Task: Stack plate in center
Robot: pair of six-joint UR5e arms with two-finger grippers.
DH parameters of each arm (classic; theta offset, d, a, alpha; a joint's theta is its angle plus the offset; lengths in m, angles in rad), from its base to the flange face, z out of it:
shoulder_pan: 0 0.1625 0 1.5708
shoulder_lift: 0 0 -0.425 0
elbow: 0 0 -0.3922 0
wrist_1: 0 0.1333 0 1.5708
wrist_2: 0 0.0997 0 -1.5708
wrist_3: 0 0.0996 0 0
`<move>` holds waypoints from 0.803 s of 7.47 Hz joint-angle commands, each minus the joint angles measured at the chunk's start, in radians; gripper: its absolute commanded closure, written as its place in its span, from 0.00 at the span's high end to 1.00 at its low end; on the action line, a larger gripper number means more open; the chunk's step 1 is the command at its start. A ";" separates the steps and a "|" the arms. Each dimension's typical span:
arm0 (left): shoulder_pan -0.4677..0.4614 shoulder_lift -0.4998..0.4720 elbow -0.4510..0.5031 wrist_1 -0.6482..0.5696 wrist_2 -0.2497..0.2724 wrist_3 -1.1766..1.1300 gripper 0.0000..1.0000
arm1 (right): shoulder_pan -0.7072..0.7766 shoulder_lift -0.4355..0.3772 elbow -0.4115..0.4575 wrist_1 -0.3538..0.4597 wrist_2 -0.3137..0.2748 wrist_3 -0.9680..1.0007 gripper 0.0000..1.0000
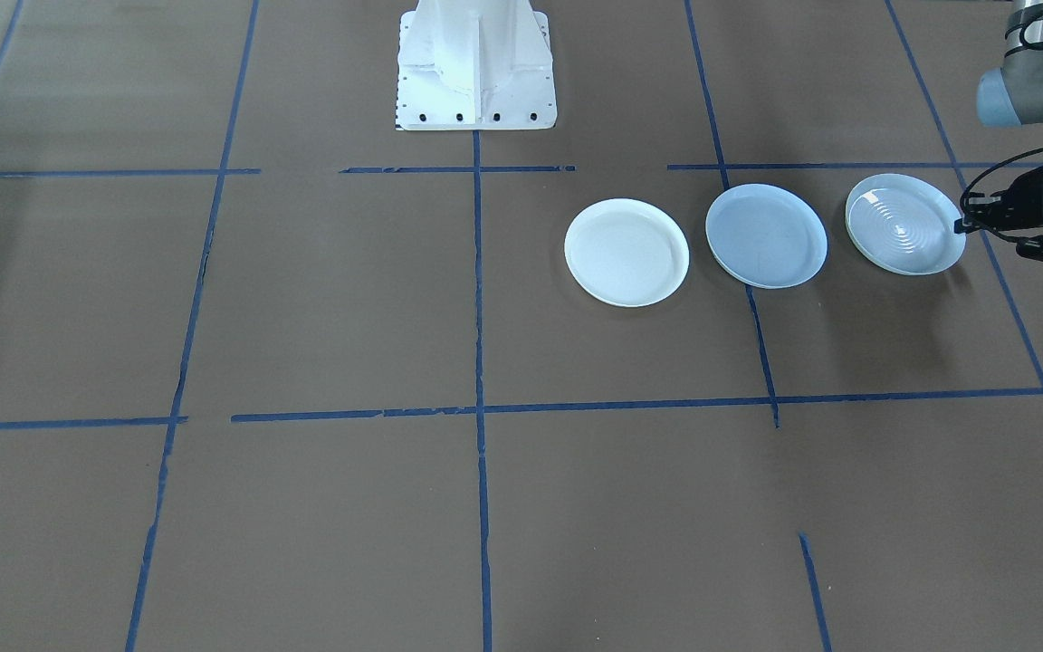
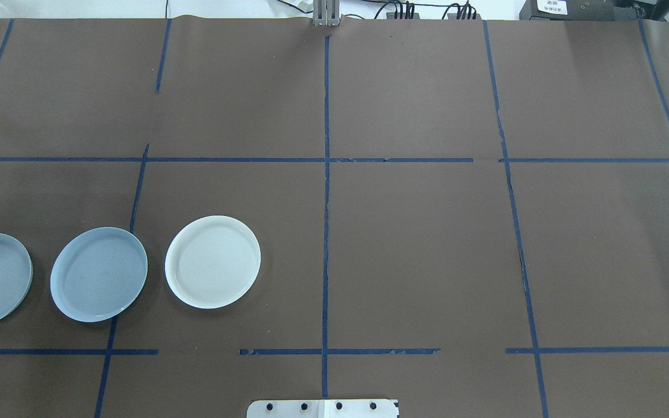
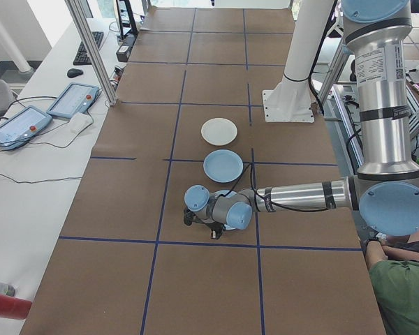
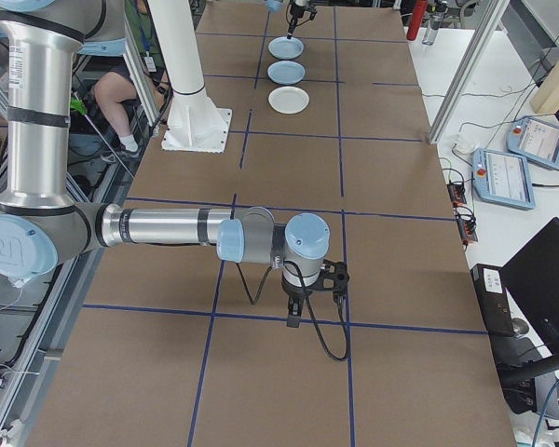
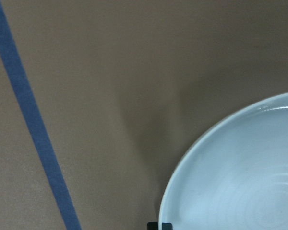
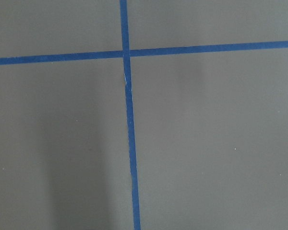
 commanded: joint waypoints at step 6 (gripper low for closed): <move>-0.020 -0.054 -0.255 0.092 -0.061 -0.364 0.00 | 0.000 0.000 0.000 0.000 0.000 0.000 1.00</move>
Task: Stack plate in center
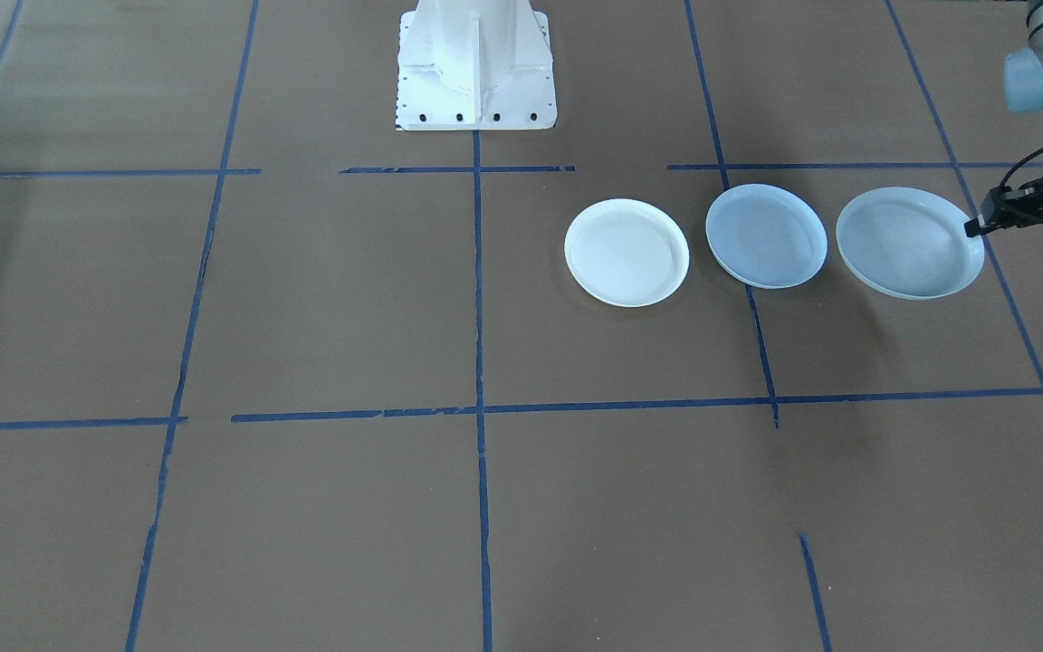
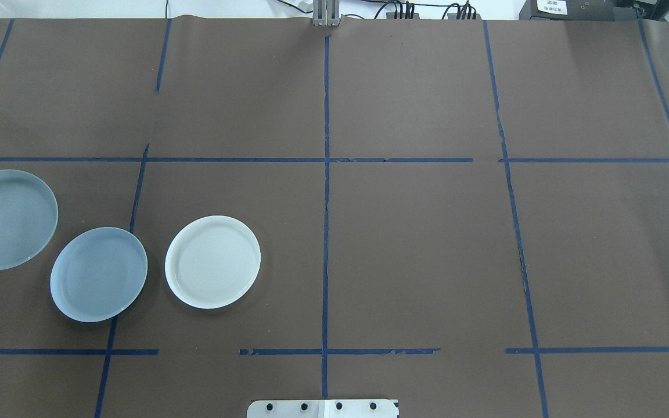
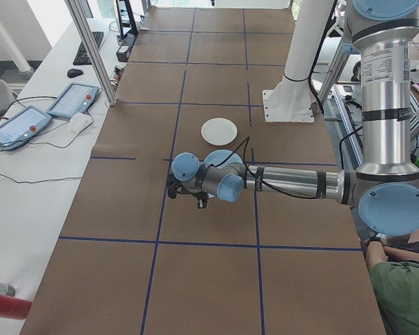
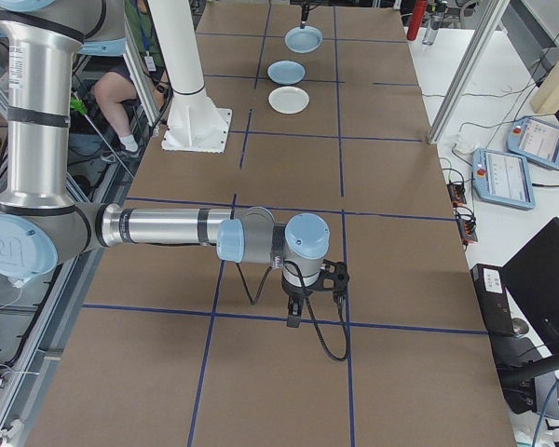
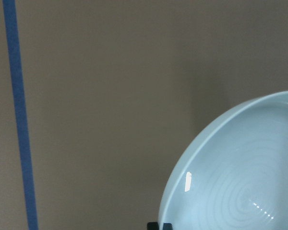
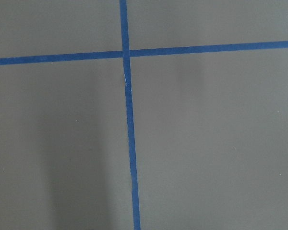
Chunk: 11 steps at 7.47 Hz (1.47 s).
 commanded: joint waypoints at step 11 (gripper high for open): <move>0.299 -0.002 -0.002 -0.238 -0.005 -0.376 0.00 | 0.000 0.000 0.000 -0.001 0.000 0.000 1.00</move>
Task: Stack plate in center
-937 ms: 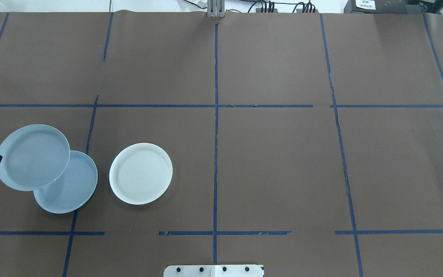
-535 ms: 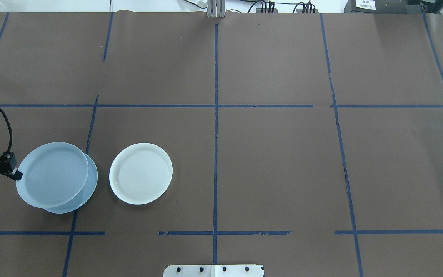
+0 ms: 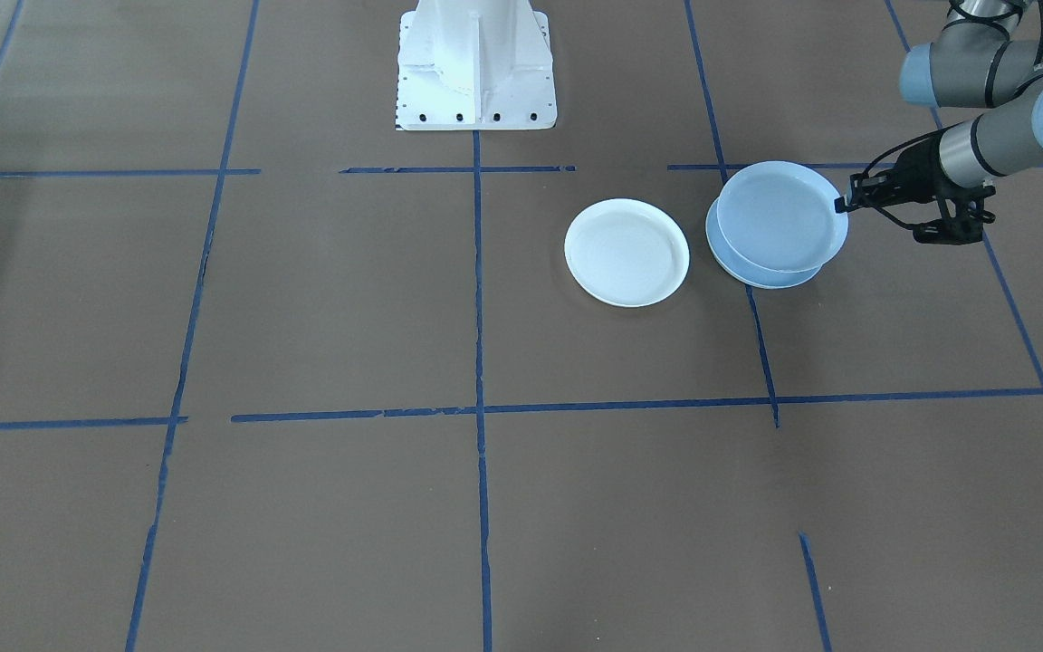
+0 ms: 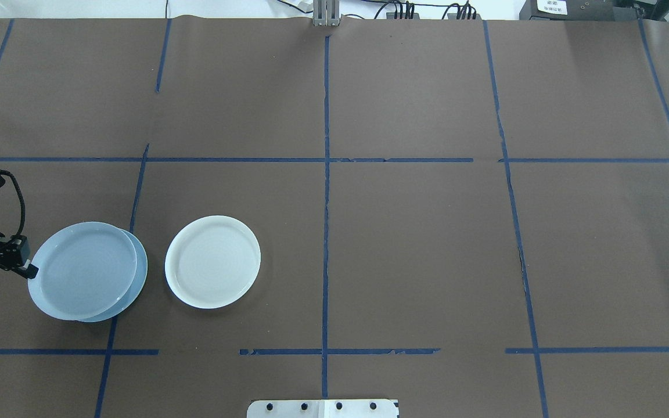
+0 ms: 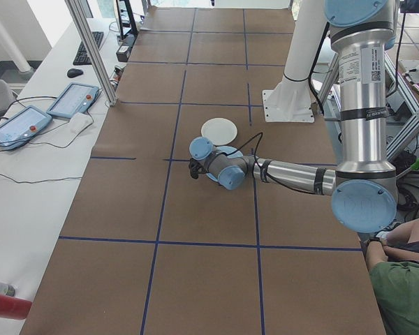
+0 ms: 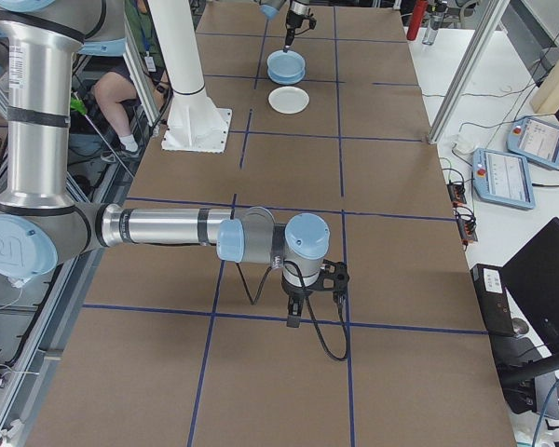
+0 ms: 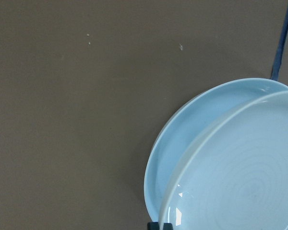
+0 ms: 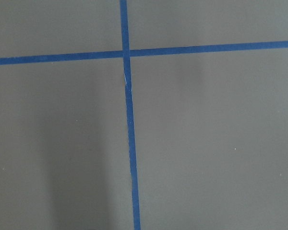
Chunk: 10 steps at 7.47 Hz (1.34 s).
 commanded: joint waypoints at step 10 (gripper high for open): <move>0.183 -0.217 -0.122 0.003 0.303 -0.527 0.99 | 0.000 0.000 0.000 0.000 0.000 0.000 1.00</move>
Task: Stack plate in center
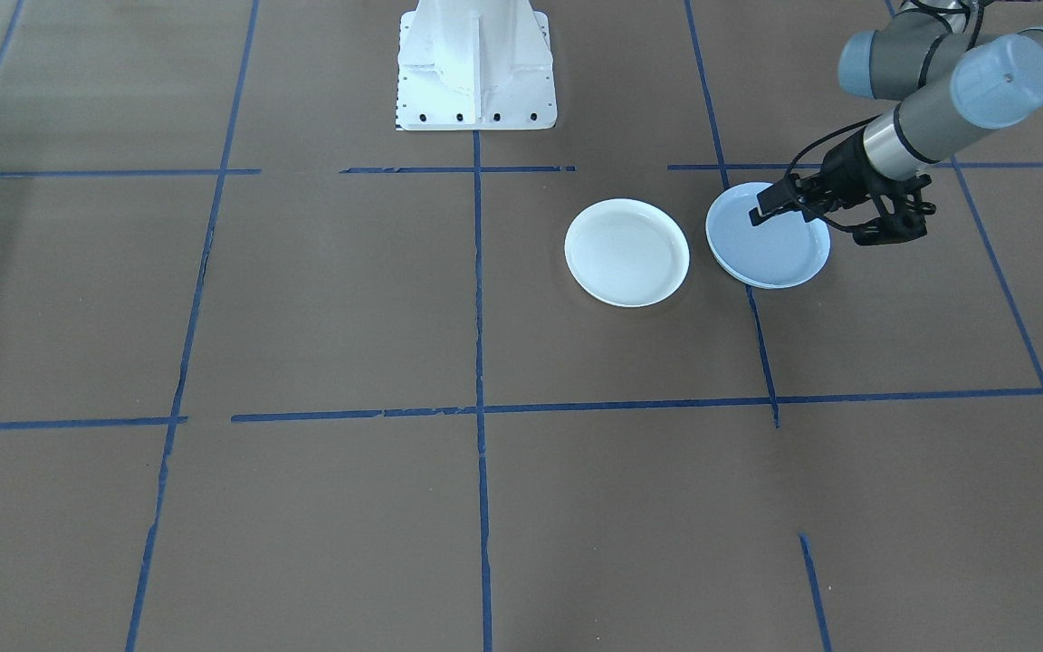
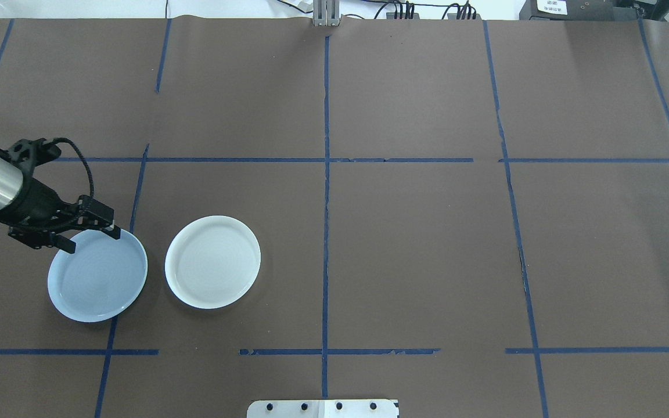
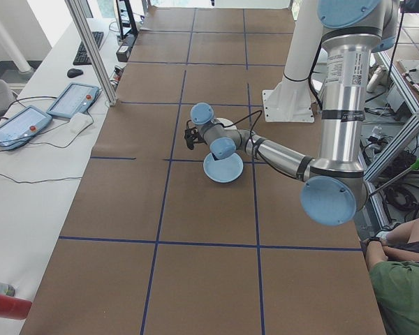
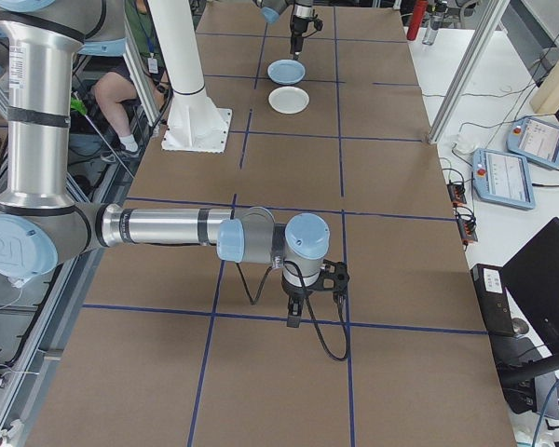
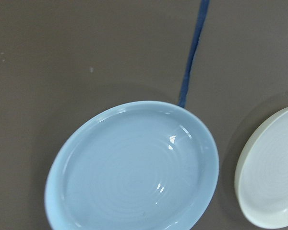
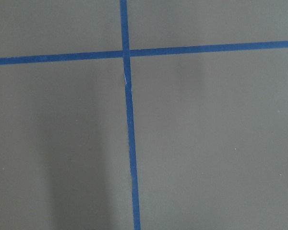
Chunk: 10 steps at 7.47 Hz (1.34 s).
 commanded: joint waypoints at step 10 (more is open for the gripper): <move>0.272 -0.089 0.066 -0.107 0.212 -0.358 0.49 | 0.000 0.000 0.000 0.000 0.000 0.000 1.00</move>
